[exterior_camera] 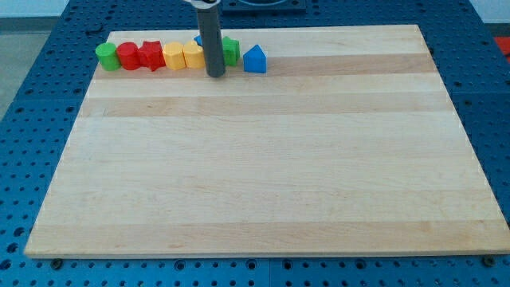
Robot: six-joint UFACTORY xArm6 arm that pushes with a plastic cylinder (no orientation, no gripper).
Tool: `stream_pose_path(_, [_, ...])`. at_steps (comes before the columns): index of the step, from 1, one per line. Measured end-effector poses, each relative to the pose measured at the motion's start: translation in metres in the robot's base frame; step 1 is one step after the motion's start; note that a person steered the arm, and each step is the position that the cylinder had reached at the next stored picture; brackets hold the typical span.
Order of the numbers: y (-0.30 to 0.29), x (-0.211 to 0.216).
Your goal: Slide the blue triangle left a bit
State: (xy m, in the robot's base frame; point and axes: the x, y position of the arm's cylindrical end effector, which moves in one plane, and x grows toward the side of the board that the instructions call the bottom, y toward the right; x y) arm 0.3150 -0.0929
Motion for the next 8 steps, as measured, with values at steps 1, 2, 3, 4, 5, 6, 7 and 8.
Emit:
stream_pose_path(1, [0.006, 0.03])
stream_pose_path(2, [0.046, 0.033])
stream_pose_path(3, [0.085, 0.036])
stream_pose_path(4, [0.097, 0.051])
stream_pose_path(5, [0.12, 0.063])
stream_pose_path(6, [0.127, 0.067])
stream_pose_path(7, [0.13, 0.066])
stream_pose_path(8, [0.14, 0.061])
